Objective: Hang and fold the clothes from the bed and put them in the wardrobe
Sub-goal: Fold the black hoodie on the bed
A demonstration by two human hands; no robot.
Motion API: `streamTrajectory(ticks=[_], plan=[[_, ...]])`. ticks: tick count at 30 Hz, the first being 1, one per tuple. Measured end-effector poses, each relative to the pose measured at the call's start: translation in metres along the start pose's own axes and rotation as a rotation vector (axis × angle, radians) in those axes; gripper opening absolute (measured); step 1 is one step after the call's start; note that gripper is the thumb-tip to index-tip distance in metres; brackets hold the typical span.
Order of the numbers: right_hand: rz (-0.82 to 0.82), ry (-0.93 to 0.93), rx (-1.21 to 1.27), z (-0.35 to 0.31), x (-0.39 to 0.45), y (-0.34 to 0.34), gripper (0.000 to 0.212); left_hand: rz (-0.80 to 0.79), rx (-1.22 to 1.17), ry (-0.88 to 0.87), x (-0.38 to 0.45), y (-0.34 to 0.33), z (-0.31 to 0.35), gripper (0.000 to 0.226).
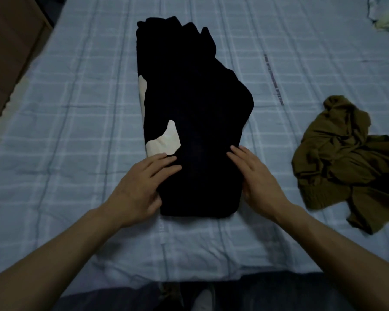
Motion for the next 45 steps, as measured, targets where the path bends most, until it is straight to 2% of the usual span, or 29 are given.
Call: streamTrajectory(ticks=[4,5,9,11,13,16,18,20,24,27,29,32,35,39,42,45], plan=[[-0.063,0.04,-0.166,0.004,-0.004,-0.009,0.094,-0.136,0.207,-0.053,-0.01,-0.009,0.002,0.108],[-0.07,0.055,-0.191,0.004,-0.003,-0.01,0.097,-0.105,0.219,-0.065,-0.009,-0.01,0.004,0.104],[-0.226,0.164,-0.172,0.002,0.004,-0.011,0.104,0.12,0.168,-0.226,-0.002,-0.016,0.018,0.056],[-0.3,0.191,-0.196,0.002,0.006,-0.013,0.112,0.142,0.099,-0.217,0.004,-0.013,0.017,0.05],[-0.288,0.182,-0.186,0.0,0.006,-0.016,0.115,0.129,-0.017,-0.147,0.013,-0.005,0.015,0.054],[-0.107,0.108,0.022,-0.004,0.01,-0.011,0.099,0.152,-0.135,-0.064,0.027,0.014,0.015,0.046],[0.053,0.042,0.219,0.0,0.019,-0.002,0.082,0.174,-0.176,-0.016,0.036,0.027,0.016,0.045],[0.139,0.004,0.356,0.004,0.028,0.006,0.065,0.21,-0.242,0.029,0.045,0.041,0.013,0.044],[0.183,-0.184,0.516,0.008,0.053,0.031,0.041,0.319,-0.305,0.115,0.068,0.078,0.004,0.044],[0.208,-0.19,0.503,0.007,0.081,0.06,0.053,0.368,-0.346,0.117,0.093,0.103,-0.002,0.044],[0.202,-0.206,0.52,0.004,0.109,0.082,0.052,0.387,-0.382,0.133,0.112,0.117,-0.011,0.045],[0.196,-0.315,0.566,0.006,0.16,0.11,0.019,0.452,-0.453,0.218,0.146,0.139,-0.034,0.038],[0.19,-0.432,0.475,0.013,0.224,0.131,0.021,0.537,-0.478,0.317,0.185,0.161,-0.07,0.031],[0.233,-0.414,0.319,0.021,0.323,0.144,0.021,0.613,-0.437,0.401,0.239,0.183,-0.126,0.026],[0.246,-0.442,0.327,0.041,0.395,0.131,0.025,0.654,-0.418,0.471,0.283,0.186,-0.177,0.023],[0.226,-0.535,0.35,0.069,0.454,0.097,0.032,0.626,-0.378,0.649,0.324,0.162,-0.238,0.026]])
Point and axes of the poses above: each hand's wrist, its own x-axis towards the middle knuckle, its own y-axis out of the back of the hand, z = x × y, the point moved 4 cm from there along x, towards the middle knuckle, and after that the axes turned 2 degrees about z, right-handed, at the moved point
